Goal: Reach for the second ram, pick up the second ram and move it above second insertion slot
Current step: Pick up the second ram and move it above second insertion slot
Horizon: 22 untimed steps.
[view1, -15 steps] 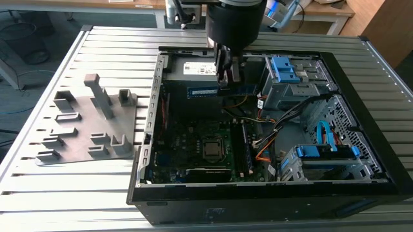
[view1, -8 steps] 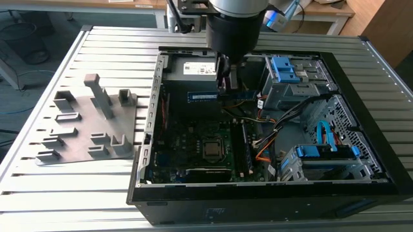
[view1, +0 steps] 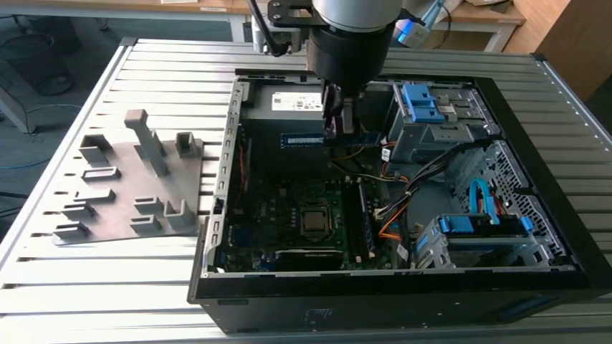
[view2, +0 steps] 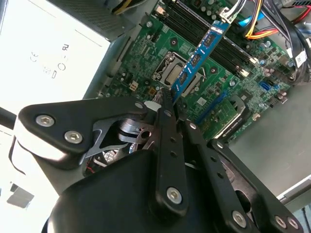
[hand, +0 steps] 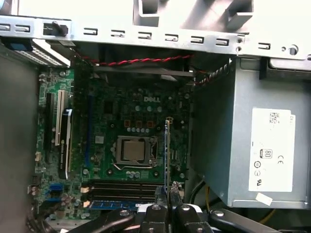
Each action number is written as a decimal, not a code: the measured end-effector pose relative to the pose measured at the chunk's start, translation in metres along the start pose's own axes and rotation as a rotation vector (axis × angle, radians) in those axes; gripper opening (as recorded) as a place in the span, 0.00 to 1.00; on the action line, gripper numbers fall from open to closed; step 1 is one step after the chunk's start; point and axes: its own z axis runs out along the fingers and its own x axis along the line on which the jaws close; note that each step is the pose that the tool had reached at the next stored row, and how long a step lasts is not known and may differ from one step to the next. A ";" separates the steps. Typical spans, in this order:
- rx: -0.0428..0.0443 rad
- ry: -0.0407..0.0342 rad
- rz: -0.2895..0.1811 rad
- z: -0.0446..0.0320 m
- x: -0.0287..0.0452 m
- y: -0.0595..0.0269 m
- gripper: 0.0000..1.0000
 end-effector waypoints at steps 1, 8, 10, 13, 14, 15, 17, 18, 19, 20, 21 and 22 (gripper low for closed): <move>0.0000 0.0000 0.000 0.0000 0.0000 0.0000 0.14; 0.0026 0.0013 0.045 0.0019 0.0003 -0.0001 0.14; 0.0029 0.0016 0.052 0.0019 0.0003 0.0000 0.14; 0.0030 0.0014 0.053 0.0020 0.0003 -0.0001 0.14; 0.0029 0.0013 0.053 0.0022 0.0004 -0.0006 0.14; 0.0020 0.0011 0.053 0.0026 0.0006 -0.0020 0.14; -0.0013 0.0012 0.053 0.0034 0.0019 -0.0070 0.14; -0.0031 0.0013 0.053 0.0038 0.0025 -0.0097 0.14; -0.0047 0.0014 0.053 0.0043 0.0033 -0.0121 0.14; -0.0060 0.0015 0.053 0.0050 0.0044 -0.0141 0.14; -0.0071 0.0014 0.053 0.0062 0.0057 -0.0160 0.14; -0.0083 0.0014 0.053 0.0077 0.0072 -0.0176 0.14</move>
